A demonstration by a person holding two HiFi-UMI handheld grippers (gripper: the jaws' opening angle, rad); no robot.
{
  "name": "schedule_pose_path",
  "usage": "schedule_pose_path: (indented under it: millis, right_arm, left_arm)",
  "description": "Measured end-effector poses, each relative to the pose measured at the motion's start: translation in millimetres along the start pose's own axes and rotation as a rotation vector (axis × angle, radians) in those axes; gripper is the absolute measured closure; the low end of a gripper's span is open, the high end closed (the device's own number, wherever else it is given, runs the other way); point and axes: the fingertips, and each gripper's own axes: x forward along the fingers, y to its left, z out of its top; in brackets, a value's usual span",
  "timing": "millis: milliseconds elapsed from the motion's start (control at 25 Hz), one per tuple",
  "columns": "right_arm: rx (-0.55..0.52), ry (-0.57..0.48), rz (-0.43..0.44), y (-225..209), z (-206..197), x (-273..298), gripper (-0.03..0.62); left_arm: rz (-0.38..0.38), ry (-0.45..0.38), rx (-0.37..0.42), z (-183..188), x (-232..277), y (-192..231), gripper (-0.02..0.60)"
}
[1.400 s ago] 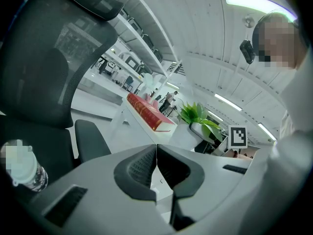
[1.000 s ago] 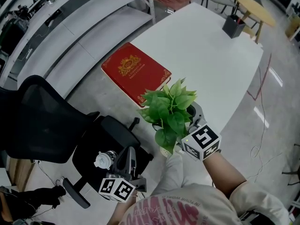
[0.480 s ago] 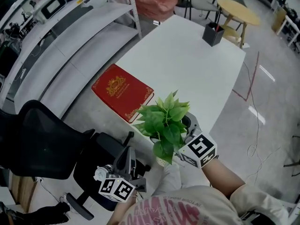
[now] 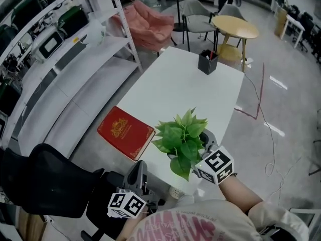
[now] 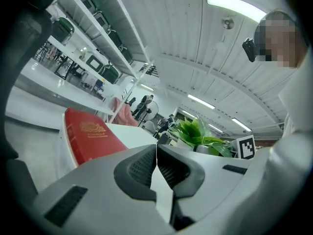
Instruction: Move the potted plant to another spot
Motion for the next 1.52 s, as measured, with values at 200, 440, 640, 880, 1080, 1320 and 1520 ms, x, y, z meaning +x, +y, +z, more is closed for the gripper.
schedule_pose_path:
  millis: [200, 440, 640, 880, 1080, 1320, 1520]
  right_arm:
    - [-0.019, -0.012, -0.049, -27, 30, -8, 0.048]
    - [-0.012, -0.034, -0.101, -62, 51, -14, 0.048]
    - [0.009, -0.018, -0.117, -87, 38, -11, 0.048]
    - [0.043, -0.002, -0.119, -114, 31, -5, 0.048]
    - [0.062, 0.013, -0.066, -144, 31, 4, 0.048]
    - [0.033, 0.038, 0.052, -189, 39, 14, 0.048]
    - [0.019, 0.051, 0.099, -233, 43, 7, 0.048]
  left_arm:
    - [-0.067, -0.025, 0.03, 33, 33, -21, 0.557]
    - [-0.135, -0.025, 0.076, 53, 75, -39, 0.557]
    - [-0.156, -0.005, 0.063, 40, 104, -40, 0.557]
    - [-0.107, -0.015, 0.051, 32, 118, -38, 0.557]
    - [-0.042, -0.084, 0.074, 37, 119, -43, 0.557]
    - [0.104, -0.143, 0.008, 22, 131, -55, 0.557]
    - [0.185, -0.178, 0.0, 13, 155, -76, 0.557]
